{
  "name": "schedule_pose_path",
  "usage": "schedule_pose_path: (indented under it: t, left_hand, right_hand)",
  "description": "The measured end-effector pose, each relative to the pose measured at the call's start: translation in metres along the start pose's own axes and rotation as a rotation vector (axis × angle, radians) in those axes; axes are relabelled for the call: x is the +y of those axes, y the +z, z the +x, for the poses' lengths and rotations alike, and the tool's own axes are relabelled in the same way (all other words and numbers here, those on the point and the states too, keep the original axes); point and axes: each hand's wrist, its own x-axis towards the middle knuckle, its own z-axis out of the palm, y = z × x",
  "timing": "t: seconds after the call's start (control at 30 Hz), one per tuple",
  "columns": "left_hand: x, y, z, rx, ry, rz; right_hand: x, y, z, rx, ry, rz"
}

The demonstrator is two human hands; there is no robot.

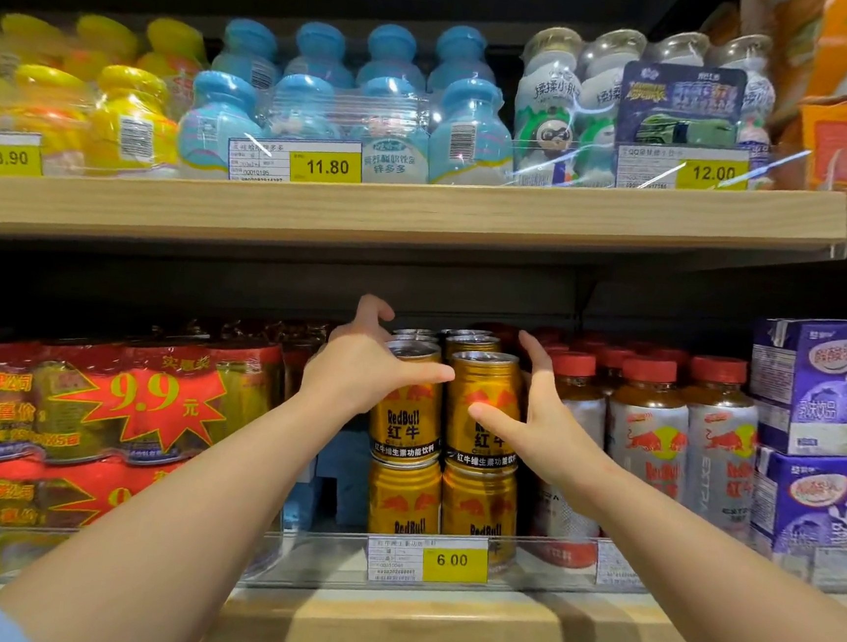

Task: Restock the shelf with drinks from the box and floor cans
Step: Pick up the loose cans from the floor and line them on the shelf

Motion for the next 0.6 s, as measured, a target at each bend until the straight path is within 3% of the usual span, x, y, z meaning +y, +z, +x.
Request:
schedule_pose_path:
  t: [0.27, 0.43, 0.6]
  left_hand:
    - [0.000, 0.003, 0.004, -0.059, -0.079, 0.005]
    - [-0.011, 0.014, -0.013, 0.067, -0.015, 0.014]
    - [-0.024, 0.033, -0.031, 0.049, -0.036, -0.168]
  right_hand:
    - [0.007, 0.004, 0.000, 0.023, -0.011, -0.003]
    - [0.010, 0.008, -0.002, 0.046, -0.008, 0.020]
    - [0.014, 0.013, -0.007, 0.117, -0.002, 0.033]
